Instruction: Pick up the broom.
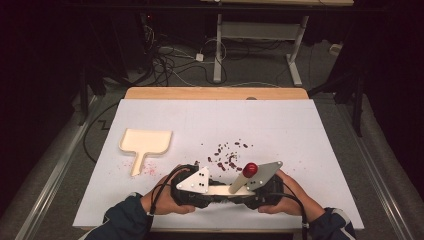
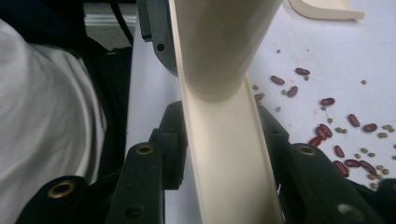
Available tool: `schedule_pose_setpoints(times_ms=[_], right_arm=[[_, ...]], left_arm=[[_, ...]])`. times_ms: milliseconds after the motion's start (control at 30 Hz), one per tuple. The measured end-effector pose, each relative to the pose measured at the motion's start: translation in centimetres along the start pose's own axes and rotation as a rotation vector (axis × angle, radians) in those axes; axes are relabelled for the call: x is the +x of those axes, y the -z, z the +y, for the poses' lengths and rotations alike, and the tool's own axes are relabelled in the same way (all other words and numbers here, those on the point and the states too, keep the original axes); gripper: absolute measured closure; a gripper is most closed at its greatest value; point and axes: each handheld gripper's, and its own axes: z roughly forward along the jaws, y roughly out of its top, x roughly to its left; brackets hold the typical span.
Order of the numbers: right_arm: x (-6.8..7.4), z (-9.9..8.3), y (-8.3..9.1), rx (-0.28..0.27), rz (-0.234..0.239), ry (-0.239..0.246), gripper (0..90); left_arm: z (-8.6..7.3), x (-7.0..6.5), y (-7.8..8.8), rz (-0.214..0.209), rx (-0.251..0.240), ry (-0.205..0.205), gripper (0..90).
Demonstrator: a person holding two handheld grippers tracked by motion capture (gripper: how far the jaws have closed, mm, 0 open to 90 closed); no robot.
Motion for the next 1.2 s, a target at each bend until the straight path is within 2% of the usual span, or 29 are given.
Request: schedule_pose_setpoints(times_ms=[67, 167, 200, 233, 300, 333, 367, 400, 433, 467, 500, 533, 567, 600, 633, 667, 700, 733, 767, 800, 833, 867, 900, 933, 1033, 1133, 1200], right_arm=[[0.0, -0.1, -0.1, 0.001, -0.007, 0.0, 66.0], [-0.1, 0.1, 0.0, -0.007, -0.058, 0.011, 67.5], [-0.2, 0.1, 0.2, -0.009, -0.072, 0.005, 67.6], [-0.4, 0.0, 0.5, -0.01, -0.087, -0.002, 67.6], [-0.8, -0.1, 1.1, -0.03, -0.122, -0.025, 67.6], [-0.8, -0.1, 1.1, -0.03, -0.122, -0.025, 67.6], [-1.2, -0.2, 1.8, -0.052, -0.155, -0.054, 67.5], [-1.4, -0.2, 2.2, -0.06, -0.18, -0.065, 67.5], [-1.7, -0.3, 2.6, -0.063, -0.208, -0.076, 67.5], [-1.8, -0.4, 3.0, -0.067, -0.231, -0.091, 67.5], [-2.0, -0.5, 3.3, -0.073, -0.253, -0.1, 67.5], [-2.3, -0.7, 3.6, -0.074, -0.28, -0.114, 67.5], [-2.5, -0.8, 4.0, -0.074, -0.303, -0.129, 67.4], [-2.7, -1.0, 4.3, -0.078, -0.327, -0.147, 67.5], [-3.0, -1.2, 4.5, -0.083, -0.349, -0.161, 67.5], [-3.2, -1.4, 4.8, -0.087, -0.37, -0.173, 67.5], [-3.2, -1.4, 4.8, -0.087, -0.37, -0.173, 67.5], [-3.6, -1.7, 5.3, -0.087, -0.411, -0.189, 67.5], [-3.7, -1.9, 5.5, -0.084, -0.433, -0.196, 67.5], [-3.9, -2.0, 5.7, -0.077, -0.457, -0.202, 67.5], [-4.1, -2.2, 5.9, -0.076, -0.471, -0.207, 67.5], [-4.3, -2.3, 6.0, -0.081, -0.483, -0.216, 67.5], [-4.5, -2.5, 6.2, -0.083, -0.496, -0.225, 67.5], [-4.7, -2.7, 6.3, -0.082, -0.509, -0.241, 67.6], [-5.2, -3.1, 6.4, -0.066, -0.56, -0.256, 67.6], [-6.0, -3.5, 6.2, -0.047, -0.587, -0.265, 67.6], [-6.7, -3.7, 6.1, -0.044, -0.604, -0.288, 67.6]], left_arm=[[0.0, 0.1, 0.0, 0.0, -0.002, 0.002, 62.5], [-0.1, 0.6, 0.3, 0.11, -0.015, 0.028, 51.0], [-0.1, 0.6, 0.3, 0.11, -0.015, 0.028, 45.0], [-0.3, 0.9, 0.8, 0.182, -0.004, 0.046, 41.6], [-0.6, 1.0, 1.3, 0.258, -0.01, 0.06, 30.8], [-0.6, 1.0, 1.3, 0.258, -0.01, 0.06, 28.5], [-1.1, 1.0, 2.1, 0.318, -0.031, 0.075, 26.4], [-1.4, 1.0, 2.6, 0.348, -0.039, 0.078, 23.3], [-1.4, 1.0, 2.6, 0.348, -0.039, 0.078, 22.3], [-1.7, 0.9, 3.0, 0.39, -0.032, 0.078, 22.1], [-2.7, 0.9, 3.9, 0.473, -0.008, 0.089, 20.4], [-2.7, 0.9, 3.9, 0.473, -0.008, 0.089, 19.4], [-4.0, 1.0, 5.0, 0.522, -0.018, 0.126, 19.4], [-4.6, 1.0, 5.5, 0.551, -0.02, 0.145, 19.4], [-4.6, 1.0, 5.5, 0.551, -0.02, 0.145, 19.4], [-5.3, 1.0, 6.0, 0.579, -0.023, 0.163, 19.4], [-6.0, 1.0, 6.5, 0.602, -0.031, 0.183, 19.4], [-6.7, 1.0, 6.9, 0.629, -0.033, 0.2, 19.4], [-7.4, 0.9, 7.2, 0.658, -0.031, 0.212, 19.4], [-8.8, 0.7, 7.6, 0.682, -0.046, 0.25, 19.7], [-8.8, 0.7, 7.6, 0.682, -0.046, 0.25, 20.0], [-10.1, 0.4, 7.9, 0.688, -0.051, 0.289, 20.1], [-10.1, 0.4, 7.9, 0.688, -0.051, 0.289, 20.1], [-10.7, 0.3, 7.9, 0.685, -0.047, 0.306, 20.2], [-12.0, -0.3, 7.8, 0.674, -0.01, 0.341, 20.6], [-12.6, -1.1, 7.7, 0.67, 0.033, 0.346, 21.1], [-12.6, -1.2, 7.7, 0.671, 0.038, 0.345, 21.0]])
